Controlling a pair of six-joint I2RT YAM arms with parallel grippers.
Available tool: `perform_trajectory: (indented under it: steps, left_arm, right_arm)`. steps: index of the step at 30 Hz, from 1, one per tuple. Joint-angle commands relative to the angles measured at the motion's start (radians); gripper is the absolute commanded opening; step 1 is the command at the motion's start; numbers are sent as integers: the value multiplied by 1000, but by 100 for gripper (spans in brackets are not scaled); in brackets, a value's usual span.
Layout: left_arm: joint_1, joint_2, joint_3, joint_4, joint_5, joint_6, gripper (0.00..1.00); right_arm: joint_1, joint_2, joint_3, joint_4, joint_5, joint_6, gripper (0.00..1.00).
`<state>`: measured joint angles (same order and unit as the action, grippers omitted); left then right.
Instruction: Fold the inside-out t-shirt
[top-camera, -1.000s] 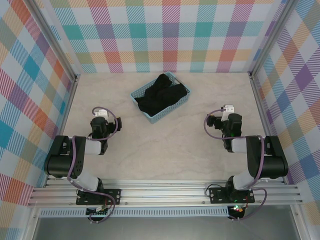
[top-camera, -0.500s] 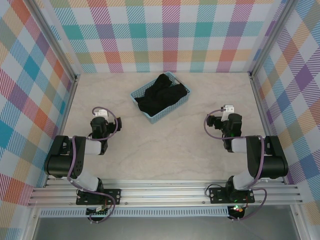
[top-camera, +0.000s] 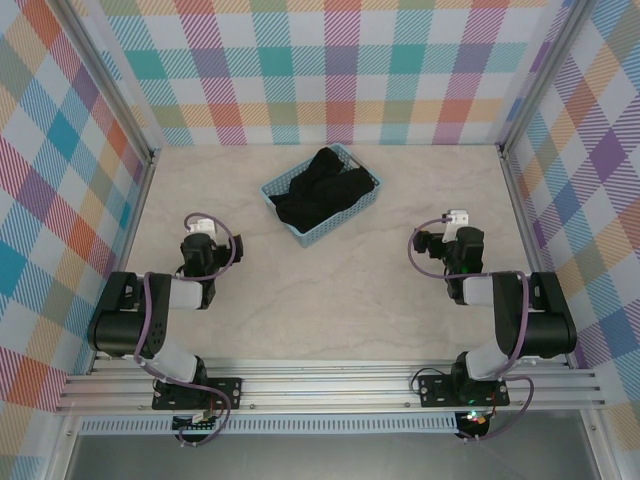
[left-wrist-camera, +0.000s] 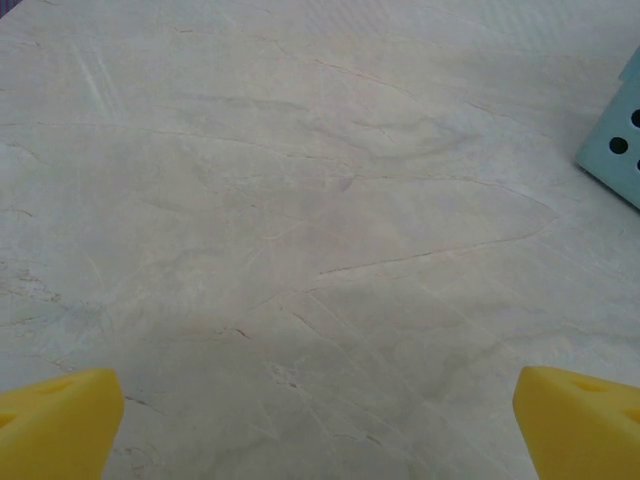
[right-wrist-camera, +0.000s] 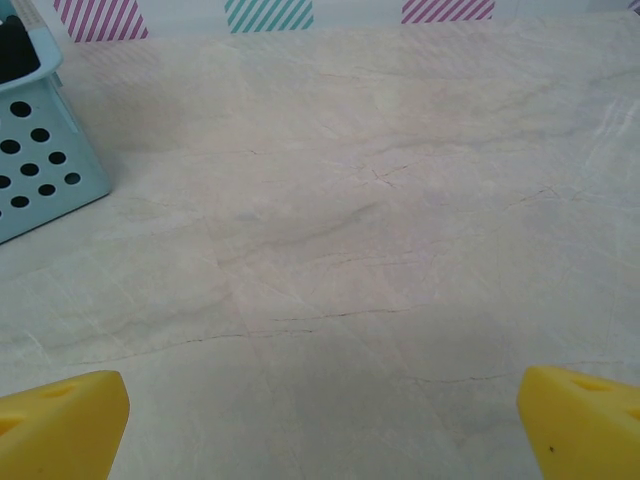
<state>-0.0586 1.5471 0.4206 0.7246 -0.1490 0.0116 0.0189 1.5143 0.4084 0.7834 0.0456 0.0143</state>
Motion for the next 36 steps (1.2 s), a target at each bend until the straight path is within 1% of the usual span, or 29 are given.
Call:
perform_trajectory:
  steps: [1,3,5,6,7,8,9,10,11,12,13,15,17,18,20,23,25,27,30,34,36]
  left_arm:
    - [-11,-122,101,-217,-69,-36,100]
    - [-9,-186,136,-312,-99,-81,100]
    - [-8,-254,169,-402,-106,-171,100]
    - [-9,-282,180,-429,-64,-199,100]
    - [-9,-303,189,-439,-4,-211,100]
    - [-10,-317,206,-445,90,-227,99]
    - [-14,-318,226,-446,173,-246,98]
    - [-22,-307,248,-444,246,-255,98]
    - [-38,-284,282,-457,314,-257,97]
    - [-65,-252,331,-492,343,-245,97]
    - [-89,-220,375,-538,346,-228,96]
    - [-123,-143,484,-665,296,-201,93]
    - [-126,-78,566,-756,236,-229,90]
    - [-126,-58,587,-783,214,-239,89]
    - [-126,-34,602,-799,204,-254,88]
    - [-126,-47,582,-789,197,-264,88]
    - [-124,-63,569,-805,171,-263,88]
    - [-124,-78,557,-821,154,-253,89]
    - [-125,-101,536,-829,153,-251,89]
    - [-125,-111,516,-825,149,-247,89]
    - [-125,-110,514,-826,151,-246,89]
  right_arm:
    - [-7,-119,7,-72,75,40,100]
    - [-6,-221,16,-173,150,74,100]
    - [-9,-340,26,-282,261,234,100]
    - [-8,-395,38,-343,250,282,100]
    - [-8,-428,60,-395,201,311,100]
    - [-1,-443,92,-450,133,340,98]
    - [32,-436,135,-499,83,343,96]
    - [85,-410,185,-545,66,314,95]
    - [171,-367,252,-617,87,259,95]
    - [259,-309,325,-679,110,204,95]
    - [320,-255,385,-723,114,172,96]
    - [412,-134,515,-813,48,145,96]
    - [473,-19,643,-895,20,135,96]
    - [503,37,704,-925,25,113,96]
    - [565,167,857,-1018,89,60,98]
    - [585,331,1054,-1127,94,25,100]
    - [585,421,1160,-1192,91,-19,100]
    - [586,510,1276,-1268,114,-73,100]
    - [579,614,1397,-1353,181,-157,100]
    - [552,773,1606,-1466,152,-194,100]
    - [552,880,1746,-1528,151,-207,100]
